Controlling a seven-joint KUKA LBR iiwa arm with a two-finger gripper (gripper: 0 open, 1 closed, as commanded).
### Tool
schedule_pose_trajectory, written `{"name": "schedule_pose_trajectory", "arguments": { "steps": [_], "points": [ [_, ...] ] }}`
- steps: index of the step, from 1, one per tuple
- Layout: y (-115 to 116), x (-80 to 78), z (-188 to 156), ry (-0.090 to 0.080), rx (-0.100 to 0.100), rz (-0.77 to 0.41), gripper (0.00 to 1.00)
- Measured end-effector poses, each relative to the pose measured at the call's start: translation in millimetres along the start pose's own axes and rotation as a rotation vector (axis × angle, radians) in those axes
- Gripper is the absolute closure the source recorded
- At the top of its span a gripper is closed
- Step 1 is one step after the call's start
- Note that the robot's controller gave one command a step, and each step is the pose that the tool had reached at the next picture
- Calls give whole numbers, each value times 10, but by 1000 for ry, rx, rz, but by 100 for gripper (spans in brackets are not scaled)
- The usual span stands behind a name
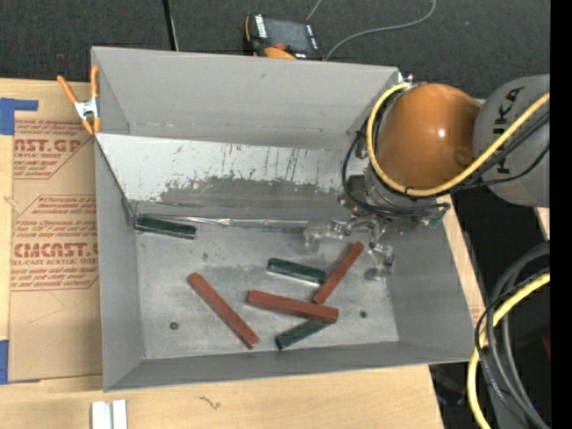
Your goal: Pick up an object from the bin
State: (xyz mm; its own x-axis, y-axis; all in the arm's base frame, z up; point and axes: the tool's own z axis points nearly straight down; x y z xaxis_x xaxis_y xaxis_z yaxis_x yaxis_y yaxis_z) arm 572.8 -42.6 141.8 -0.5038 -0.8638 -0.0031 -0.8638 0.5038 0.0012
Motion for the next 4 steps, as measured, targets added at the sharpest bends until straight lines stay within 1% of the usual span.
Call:
{"name": "schedule_pose_trajectory", "arguments": {
  "steps": [1,2,3,4],
  "points": [
    [-206,143,753,0,1,-23,0],
    [-219,133,703,-2,4,-23,100],
    [36,176,-518,-2,9,-37,100],
    [-32,119,-2171,-1,8,-345,100]
  ]
}}
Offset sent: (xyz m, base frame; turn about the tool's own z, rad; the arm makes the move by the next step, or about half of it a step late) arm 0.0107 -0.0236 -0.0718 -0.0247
